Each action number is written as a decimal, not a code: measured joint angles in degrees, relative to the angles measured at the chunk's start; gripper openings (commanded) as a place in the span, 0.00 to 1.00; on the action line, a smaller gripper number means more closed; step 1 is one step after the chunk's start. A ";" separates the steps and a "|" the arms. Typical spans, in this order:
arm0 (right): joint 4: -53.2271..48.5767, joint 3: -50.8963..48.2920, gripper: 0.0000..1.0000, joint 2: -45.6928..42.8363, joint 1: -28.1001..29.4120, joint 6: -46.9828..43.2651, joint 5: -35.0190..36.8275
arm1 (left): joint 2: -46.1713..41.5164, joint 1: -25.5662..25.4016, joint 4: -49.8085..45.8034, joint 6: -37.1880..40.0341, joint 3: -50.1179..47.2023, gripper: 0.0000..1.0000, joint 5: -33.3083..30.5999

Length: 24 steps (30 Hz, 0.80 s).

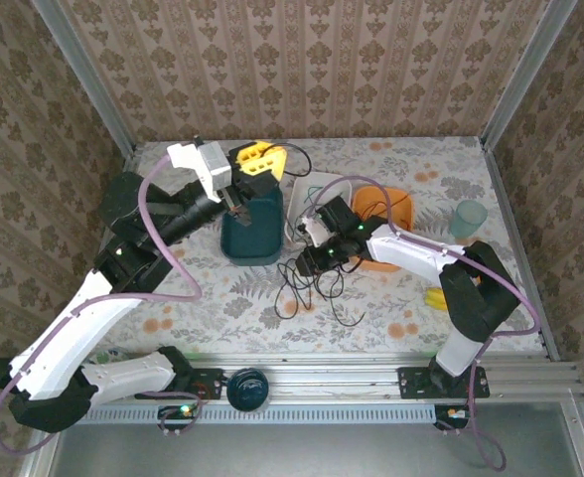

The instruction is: Untangle the cables

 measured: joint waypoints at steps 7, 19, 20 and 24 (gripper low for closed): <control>0.52 -4.57 0.36 0.00 -3.82 3.10 1.20 | -2.54 0.00 4.81 3.34 0.00 0.00 -4.42; 3.67 -8.22 0.48 -5.57 -6.12 5.64 0.50 | 0.00 4.94 8.63 5.27 0.72 0.00 -12.76; 4.15 -8.22 0.48 -6.64 -6.12 5.62 0.15 | 0.66 5.92 8.57 5.25 0.72 0.00 -12.92; 5.27 -8.22 0.48 -9.25 -6.12 5.64 -0.85 | 2.80 9.81 8.41 5.18 0.87 0.00 -12.96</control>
